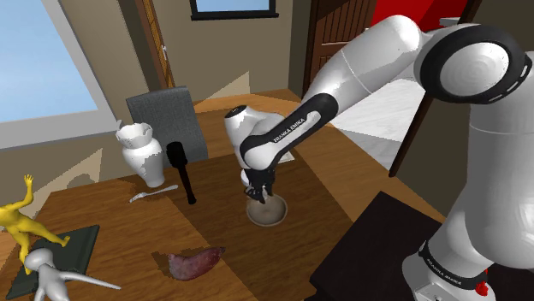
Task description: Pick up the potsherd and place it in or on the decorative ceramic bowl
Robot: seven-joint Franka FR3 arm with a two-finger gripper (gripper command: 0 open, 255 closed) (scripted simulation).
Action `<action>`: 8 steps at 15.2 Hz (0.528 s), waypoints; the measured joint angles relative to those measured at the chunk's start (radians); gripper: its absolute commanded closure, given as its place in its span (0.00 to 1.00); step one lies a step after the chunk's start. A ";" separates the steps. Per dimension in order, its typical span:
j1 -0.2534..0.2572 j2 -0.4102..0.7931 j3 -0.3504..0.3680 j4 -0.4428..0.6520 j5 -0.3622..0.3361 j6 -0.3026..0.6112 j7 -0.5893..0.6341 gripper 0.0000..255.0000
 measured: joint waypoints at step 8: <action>-0.032 0.001 -0.022 -0.085 -0.016 0.088 -0.032 1.00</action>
